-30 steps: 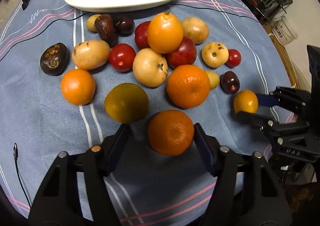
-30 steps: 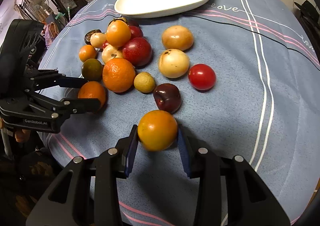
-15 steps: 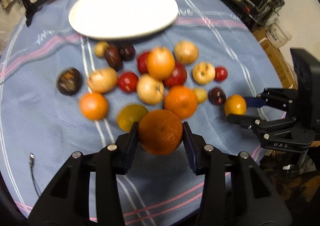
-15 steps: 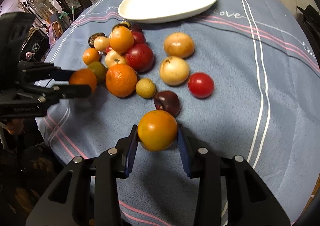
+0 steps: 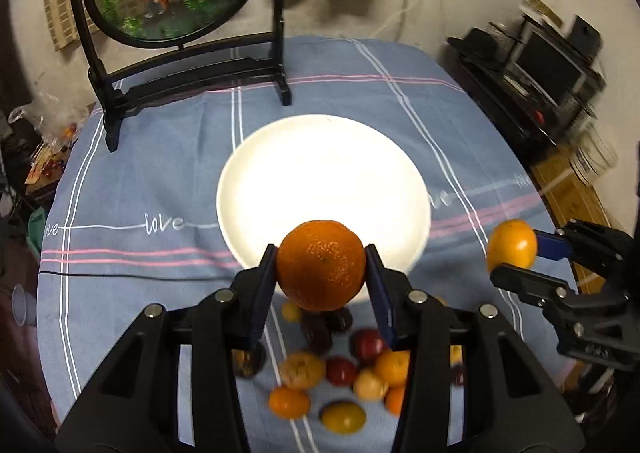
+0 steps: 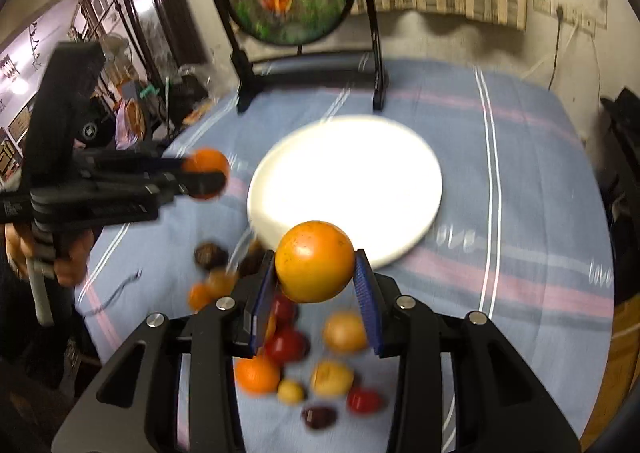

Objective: Organize fruits
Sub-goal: 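Carry the mandarin and orange-yellow fruit over the white plate with both grippers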

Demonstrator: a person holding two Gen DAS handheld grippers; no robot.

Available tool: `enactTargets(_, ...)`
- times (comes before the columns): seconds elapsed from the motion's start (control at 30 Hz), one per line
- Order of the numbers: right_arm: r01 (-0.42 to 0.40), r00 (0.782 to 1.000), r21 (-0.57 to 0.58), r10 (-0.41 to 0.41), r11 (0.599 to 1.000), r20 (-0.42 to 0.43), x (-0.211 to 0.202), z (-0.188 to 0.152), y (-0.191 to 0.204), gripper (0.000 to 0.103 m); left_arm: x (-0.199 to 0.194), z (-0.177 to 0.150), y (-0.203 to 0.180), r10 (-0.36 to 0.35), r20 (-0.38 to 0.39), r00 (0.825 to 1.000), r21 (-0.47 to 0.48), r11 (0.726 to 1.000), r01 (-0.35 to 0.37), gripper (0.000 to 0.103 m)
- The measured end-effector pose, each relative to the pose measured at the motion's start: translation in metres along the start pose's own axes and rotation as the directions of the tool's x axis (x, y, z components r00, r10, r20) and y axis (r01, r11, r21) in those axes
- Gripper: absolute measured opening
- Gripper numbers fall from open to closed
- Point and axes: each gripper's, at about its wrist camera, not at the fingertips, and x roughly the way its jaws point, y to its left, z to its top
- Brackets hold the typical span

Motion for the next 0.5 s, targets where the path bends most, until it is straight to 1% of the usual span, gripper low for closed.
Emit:
enactTargets(0.07,0.005,1.000,0.007,-0.005,1.000,0.012,0.010,0.013,-0.006,0.039,0.011,0.009,0.000,0.030,-0.006,1.000,-0.008,1.000,-0.030,0.044)
enactTargets(0.23,0.002,1.000,0.046,-0.002,0.999,0.014,0.041,0.040,-0.020,0.039,0.037,0.023,0.001,0.072,-0.023,0.997,-0.004,0.997,-0.073,0.044)
enactTargets(0.3,-0.003,1.000,0.057,0.002,0.998,0.007,0.055,0.050,-0.023,0.039,0.049,0.030,0.003,0.076,-0.031,0.997,-0.002,0.997,-0.076,0.044)
enactTargets(0.5,0.009,0.999,0.054,-0.007,0.999,-0.037,0.091,0.063,-0.029,0.039,0.085,0.045,0.012,0.120,-0.069,0.990,0.003,0.993,-0.120,0.044)
